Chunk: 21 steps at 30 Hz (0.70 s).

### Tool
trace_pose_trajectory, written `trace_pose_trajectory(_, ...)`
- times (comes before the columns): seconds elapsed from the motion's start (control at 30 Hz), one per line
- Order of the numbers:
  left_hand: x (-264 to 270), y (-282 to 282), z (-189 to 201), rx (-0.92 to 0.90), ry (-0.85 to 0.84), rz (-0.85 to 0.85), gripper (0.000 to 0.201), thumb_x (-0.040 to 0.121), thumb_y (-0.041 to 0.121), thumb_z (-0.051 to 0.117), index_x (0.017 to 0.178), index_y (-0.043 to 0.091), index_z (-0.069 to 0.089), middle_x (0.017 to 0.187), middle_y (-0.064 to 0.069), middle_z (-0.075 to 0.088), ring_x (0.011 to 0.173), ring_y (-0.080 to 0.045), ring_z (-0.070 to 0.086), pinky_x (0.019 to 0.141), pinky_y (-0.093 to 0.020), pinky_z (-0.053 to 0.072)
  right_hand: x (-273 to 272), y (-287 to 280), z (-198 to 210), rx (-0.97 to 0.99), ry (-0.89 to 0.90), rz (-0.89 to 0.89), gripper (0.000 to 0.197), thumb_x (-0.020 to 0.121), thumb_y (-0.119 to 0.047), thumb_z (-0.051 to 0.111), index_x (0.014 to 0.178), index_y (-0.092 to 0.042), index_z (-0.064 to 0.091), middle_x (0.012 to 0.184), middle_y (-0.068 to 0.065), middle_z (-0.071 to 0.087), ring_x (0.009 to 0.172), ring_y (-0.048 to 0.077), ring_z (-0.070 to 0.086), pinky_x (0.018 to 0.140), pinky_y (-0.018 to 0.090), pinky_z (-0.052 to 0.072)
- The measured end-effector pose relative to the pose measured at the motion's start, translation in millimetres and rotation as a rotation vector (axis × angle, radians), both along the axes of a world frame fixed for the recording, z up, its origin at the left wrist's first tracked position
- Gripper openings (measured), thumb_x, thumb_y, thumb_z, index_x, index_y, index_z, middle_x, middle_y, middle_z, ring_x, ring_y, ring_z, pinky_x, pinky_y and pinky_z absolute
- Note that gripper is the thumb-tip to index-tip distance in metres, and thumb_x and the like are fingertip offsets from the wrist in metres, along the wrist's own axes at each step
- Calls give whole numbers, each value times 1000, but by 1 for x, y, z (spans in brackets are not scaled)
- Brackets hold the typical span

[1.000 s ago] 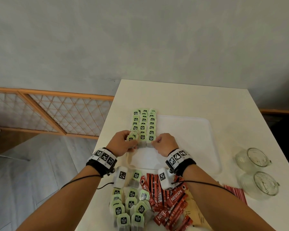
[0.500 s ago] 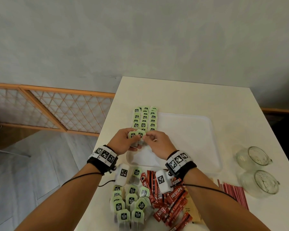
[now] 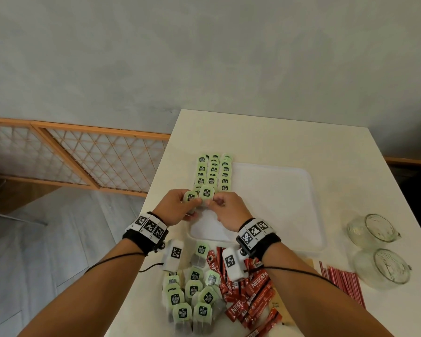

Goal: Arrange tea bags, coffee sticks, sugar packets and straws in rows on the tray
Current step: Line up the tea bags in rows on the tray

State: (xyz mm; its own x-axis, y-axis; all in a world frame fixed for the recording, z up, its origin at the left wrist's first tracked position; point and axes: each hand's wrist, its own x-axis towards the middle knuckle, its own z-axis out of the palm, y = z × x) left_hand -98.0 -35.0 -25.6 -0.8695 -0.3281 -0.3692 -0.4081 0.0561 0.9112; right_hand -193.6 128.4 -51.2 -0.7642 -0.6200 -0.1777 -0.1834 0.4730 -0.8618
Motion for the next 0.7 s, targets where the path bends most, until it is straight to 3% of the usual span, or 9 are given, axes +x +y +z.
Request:
trace_pose_trajectory(0.13,5,-15,-8,-125,-33,107,11,98,16,61,98,10,70,76,-3,72,62,-16,66,54,-27,52,1,-5,-3,81,5,-6,41,93,-35,70,76,2,63,63,10,53,56,19,49,60,39,53)
trace_pose_trajectory(0.23,5,-25,-16,-184,-60,147,12,99,16,59,100,11,70,78,-4,69,56,-14,61,51,-25,46,8,-12,-5,144,-16,50,42,94,-30,68,73,6,64,59,6,56,53,18,49,60,38,55)
trace_pose_trajectory(0.37,5,-27,-19,-223,-72,132,8,96,14,63,98,13,71,74,-5,67,57,-14,61,52,-26,46,15,-24,-3,215,-34,66,37,96,-27,66,73,1,73,71,6,74,60,21,65,69,37,61)
trace_pose_trajectory(0.57,3,-24,-17,-205,-69,69,2,90,12,70,89,14,71,76,-16,71,61,-19,59,59,-31,49,19,-34,1,279,-21,-7,35,95,-31,65,76,-3,72,64,4,74,64,20,74,65,44,63)
trace_pose_trajectory(0.7,1,-19,-11,-199,-49,76,3,91,11,68,93,11,70,74,-8,70,60,-17,60,52,-26,47,20,-34,6,294,-4,-1,35,95,-33,64,78,-3,70,68,6,75,66,28,73,65,45,63)
